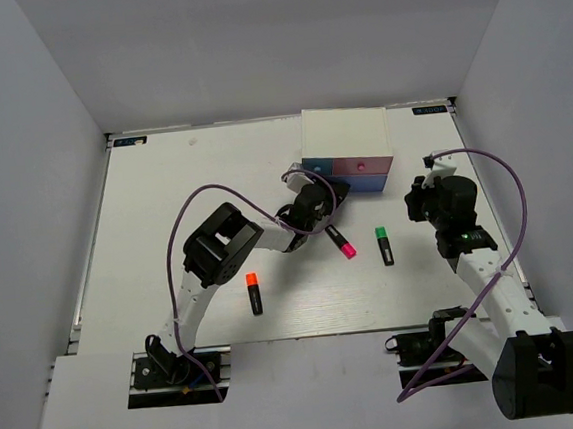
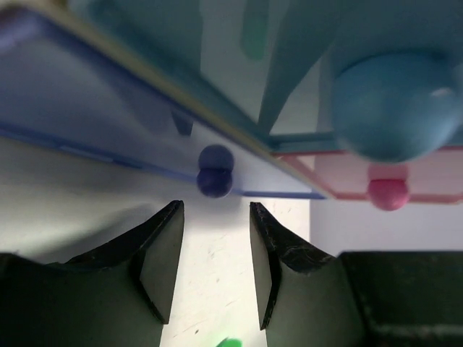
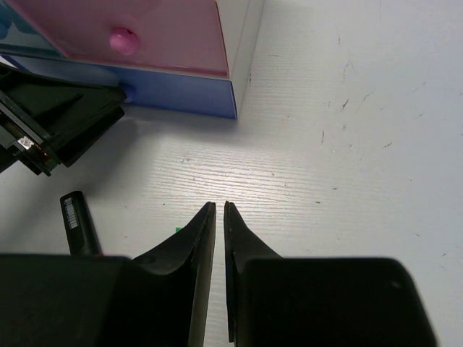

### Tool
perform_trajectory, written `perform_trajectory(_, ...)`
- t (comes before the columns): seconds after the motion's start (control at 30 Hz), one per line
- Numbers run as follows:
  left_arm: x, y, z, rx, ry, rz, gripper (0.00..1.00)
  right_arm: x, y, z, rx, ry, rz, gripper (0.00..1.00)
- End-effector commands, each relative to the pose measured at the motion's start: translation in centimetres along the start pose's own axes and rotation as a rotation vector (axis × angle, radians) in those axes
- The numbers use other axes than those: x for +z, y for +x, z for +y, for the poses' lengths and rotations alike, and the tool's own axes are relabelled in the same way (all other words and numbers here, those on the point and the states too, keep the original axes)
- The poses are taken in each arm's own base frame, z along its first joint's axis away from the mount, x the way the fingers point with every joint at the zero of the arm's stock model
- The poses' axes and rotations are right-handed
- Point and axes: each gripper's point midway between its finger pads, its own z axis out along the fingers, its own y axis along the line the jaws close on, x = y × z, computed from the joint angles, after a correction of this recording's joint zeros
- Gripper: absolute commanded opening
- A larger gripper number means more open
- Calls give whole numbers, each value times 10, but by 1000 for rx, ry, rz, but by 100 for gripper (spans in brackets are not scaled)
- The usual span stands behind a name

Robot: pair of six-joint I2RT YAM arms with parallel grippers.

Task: Sort the stationery into containers
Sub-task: Open the drawer in the storage box.

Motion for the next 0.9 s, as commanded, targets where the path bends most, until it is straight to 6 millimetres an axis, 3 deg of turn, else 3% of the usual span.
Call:
perform_trajectory(0.0,0,-17,-17,-38,40,-79,51,1,-5,2,9,-14,-23,15)
perform_trajectory(0.2,3,-20,-12,-67,14,-105,50,1,-2,0,10,-9,-16,15)
perform_trajectory(0.4,10,-22,-22,-82,31,-110,49,1,-1,-2,12,-6,-14,15)
perform_trajectory(0.87,14,-13,-12,-96,28,-88,44,2,2,-2,21,-10,-13,15)
